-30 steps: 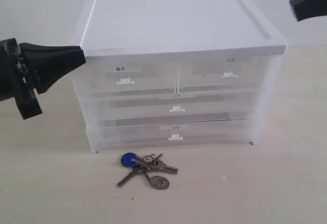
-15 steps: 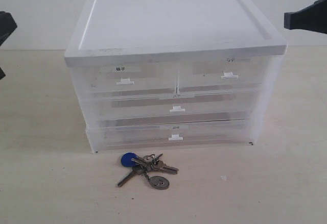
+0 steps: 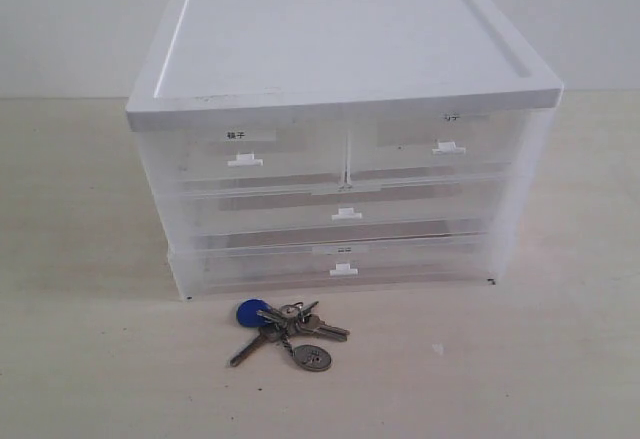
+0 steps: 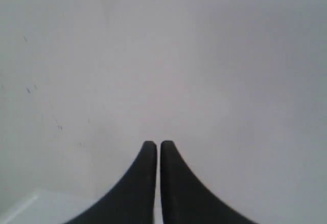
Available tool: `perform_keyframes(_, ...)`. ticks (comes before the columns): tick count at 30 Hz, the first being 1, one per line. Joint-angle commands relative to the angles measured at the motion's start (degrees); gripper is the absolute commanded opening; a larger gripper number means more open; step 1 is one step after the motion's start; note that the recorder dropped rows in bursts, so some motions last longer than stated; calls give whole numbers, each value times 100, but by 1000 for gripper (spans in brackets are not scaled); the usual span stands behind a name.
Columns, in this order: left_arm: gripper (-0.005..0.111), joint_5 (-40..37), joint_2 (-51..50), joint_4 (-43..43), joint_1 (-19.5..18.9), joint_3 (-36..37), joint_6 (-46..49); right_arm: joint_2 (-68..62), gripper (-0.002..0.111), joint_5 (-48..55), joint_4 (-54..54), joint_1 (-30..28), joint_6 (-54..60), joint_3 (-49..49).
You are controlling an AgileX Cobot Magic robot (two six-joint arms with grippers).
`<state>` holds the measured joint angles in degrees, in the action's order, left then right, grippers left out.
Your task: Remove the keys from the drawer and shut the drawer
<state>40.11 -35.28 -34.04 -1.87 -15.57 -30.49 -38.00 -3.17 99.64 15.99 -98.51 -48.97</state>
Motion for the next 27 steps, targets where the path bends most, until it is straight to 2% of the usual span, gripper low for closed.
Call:
perform_keyframes(1, 5, -359, 868, 190, 37, 196, -53, 1349, 0, -5, 31, 3, -54, 194)
perform_keyframes(9, 5, -756, 2031, 214, 37, 604, -223, 3800, 0, 248, 31, 3, -54, 850)
perform_keyframes(12, 5, -778, 2374, 214, 37, 709, -236, 3800, 0, 123, 31, 55, -54, 1021)
perform_keyframes(27, 5, -858, 2409, 122, 37, 798, -576, 3800, 0, -97, 31, 55, -202, 1034)
